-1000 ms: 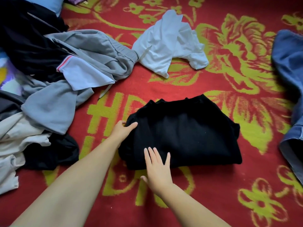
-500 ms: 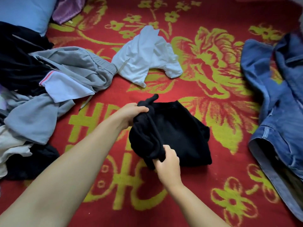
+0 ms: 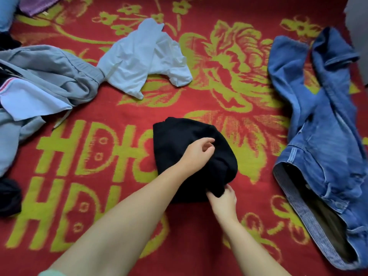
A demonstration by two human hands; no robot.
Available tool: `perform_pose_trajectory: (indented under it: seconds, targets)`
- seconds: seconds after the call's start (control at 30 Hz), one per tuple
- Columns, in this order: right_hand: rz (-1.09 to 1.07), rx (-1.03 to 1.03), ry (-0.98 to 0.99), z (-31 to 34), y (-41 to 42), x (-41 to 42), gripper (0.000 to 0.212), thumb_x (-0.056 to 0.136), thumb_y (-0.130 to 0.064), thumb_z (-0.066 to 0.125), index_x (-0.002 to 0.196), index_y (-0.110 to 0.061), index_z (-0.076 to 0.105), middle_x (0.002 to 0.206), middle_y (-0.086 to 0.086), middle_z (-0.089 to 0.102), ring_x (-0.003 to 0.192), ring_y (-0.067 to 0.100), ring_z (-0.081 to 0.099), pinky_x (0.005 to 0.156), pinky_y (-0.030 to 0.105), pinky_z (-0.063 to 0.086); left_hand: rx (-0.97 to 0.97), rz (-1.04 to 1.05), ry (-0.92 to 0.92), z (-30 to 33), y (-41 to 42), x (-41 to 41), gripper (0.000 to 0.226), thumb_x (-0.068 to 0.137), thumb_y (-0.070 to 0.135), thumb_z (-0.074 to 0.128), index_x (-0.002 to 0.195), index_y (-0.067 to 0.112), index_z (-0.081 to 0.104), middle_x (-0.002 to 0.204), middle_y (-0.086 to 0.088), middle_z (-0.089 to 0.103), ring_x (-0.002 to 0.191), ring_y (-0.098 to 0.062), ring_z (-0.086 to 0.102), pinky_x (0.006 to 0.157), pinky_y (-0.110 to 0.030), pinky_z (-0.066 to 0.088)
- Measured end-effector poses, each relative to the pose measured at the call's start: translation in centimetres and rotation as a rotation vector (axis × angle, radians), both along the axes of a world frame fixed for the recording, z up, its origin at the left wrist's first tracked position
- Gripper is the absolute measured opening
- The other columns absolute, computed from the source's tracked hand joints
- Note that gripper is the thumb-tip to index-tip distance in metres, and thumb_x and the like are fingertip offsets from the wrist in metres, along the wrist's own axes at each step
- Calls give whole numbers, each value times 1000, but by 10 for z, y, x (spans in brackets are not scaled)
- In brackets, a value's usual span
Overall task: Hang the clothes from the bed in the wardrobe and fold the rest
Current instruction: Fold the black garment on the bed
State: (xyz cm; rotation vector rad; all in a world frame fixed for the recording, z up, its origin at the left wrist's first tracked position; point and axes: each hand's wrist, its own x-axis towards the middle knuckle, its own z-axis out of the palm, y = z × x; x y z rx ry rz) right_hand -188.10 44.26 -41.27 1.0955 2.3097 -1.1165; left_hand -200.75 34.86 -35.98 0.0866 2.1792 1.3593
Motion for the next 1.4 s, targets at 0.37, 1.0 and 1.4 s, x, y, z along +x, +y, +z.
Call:
perform_pose_trajectory:
  seconds: [0.37, 1.0, 1.4]
  targets:
    - [1089, 721, 570, 40, 7, 1, 105, 64, -30, 80, 149, -15, 21, 157, 13, 18, 146, 31, 9, 111, 66, 7, -730, -382, 641, -37, -94, 137, 105, 62, 50, 79, 147, 16, 28, 152, -18, 30, 141, -28, 23, 107, -52, 36]
    - [1166, 660, 324, 12, 20, -49, 65, 78, -9, 68, 138, -24, 48, 132, 4, 56, 117, 33, 54, 79, 42, 48, -924, -433, 554, -39, -81, 82, 81, 82, 24, 66, 149, 26, 22, 146, -8, 35, 127, -28, 39, 87, -37, 44]
    - [1210, 675, 316, 216, -34, -70, 52, 87, -20, 53, 136, -31, 41, 127, -2, 54, 109, 28, 58, 73, 34, 46, -848, -328, 610, 150, -143, 76, 75, 83, 27, 62, 146, 28, 23, 134, -3, 40, 116, -27, 42, 71, -37, 47]
